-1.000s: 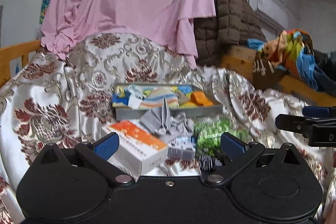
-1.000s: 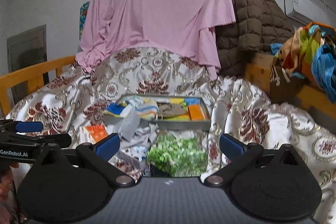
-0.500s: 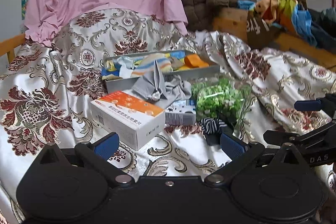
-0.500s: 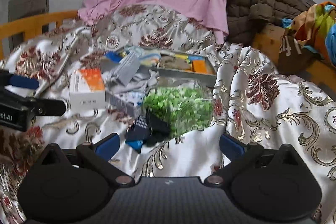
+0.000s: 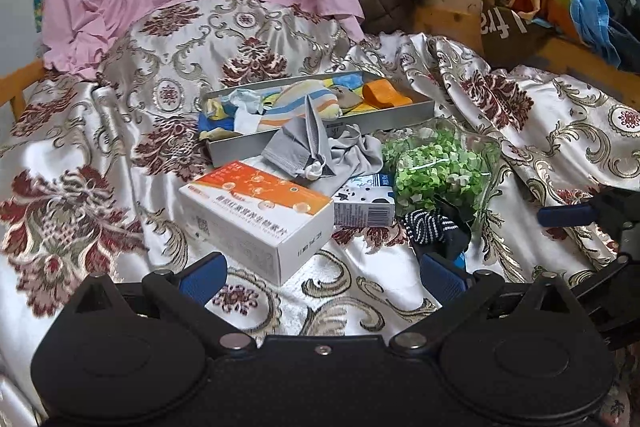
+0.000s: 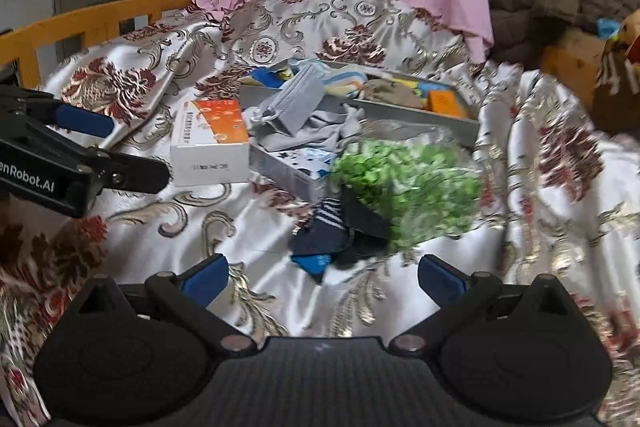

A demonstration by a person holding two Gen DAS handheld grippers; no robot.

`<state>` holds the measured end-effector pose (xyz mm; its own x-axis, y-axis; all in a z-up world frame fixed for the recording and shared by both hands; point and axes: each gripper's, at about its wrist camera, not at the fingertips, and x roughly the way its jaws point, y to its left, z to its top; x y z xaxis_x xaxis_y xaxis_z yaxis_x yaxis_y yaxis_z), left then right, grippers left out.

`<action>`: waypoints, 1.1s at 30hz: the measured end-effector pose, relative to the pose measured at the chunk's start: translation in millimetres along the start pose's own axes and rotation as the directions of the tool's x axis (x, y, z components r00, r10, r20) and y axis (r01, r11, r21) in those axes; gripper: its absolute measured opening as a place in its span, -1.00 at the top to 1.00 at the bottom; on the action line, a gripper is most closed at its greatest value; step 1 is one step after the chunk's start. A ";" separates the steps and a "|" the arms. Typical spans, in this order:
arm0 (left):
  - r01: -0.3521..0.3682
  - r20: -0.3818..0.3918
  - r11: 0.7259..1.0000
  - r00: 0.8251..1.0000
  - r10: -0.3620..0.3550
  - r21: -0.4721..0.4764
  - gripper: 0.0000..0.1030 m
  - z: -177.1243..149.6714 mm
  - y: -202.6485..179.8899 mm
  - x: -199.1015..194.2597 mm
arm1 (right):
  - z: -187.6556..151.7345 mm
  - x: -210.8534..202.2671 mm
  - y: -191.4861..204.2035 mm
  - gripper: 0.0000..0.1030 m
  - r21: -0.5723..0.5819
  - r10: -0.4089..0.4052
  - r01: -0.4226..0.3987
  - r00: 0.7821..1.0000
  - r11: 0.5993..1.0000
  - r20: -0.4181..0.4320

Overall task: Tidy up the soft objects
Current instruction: 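Lower the left tool toward the grey face mask while the right tool approaches the navy striped sock, then close the left tool on the grey face mask while the right tool grasps the navy striped sock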

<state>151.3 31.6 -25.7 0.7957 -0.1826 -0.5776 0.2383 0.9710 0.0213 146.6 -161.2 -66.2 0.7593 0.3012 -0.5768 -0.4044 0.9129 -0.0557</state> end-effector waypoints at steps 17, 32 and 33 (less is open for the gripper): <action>0.067 -0.070 0.982 0.996 -0.055 0.174 -0.98 79.4 20.8 93.3 | 13.7 55.3 -13.7 -0.86 0.215 0.005 0.014 0.996 0.977 -0.089; 0.120 -0.130 0.985 0.986 -0.104 0.127 -0.95 114.3 32.1 171.0 | 19.6 86.0 -20.4 -0.95 0.368 -0.001 0.028 0.997 0.929 -0.073; 0.129 -0.136 0.987 0.984 -0.115 0.100 -0.90 114.9 34.9 174.6 | 19.8 87.2 -20.2 -0.93 0.371 0.011 0.015 0.998 0.929 -0.067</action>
<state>362.5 15.8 -32.0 0.6800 -0.2705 -0.6814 0.3933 0.9190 0.0276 231.1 -148.0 -99.2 0.7190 0.2919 -0.6308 -0.1753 0.9544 0.2417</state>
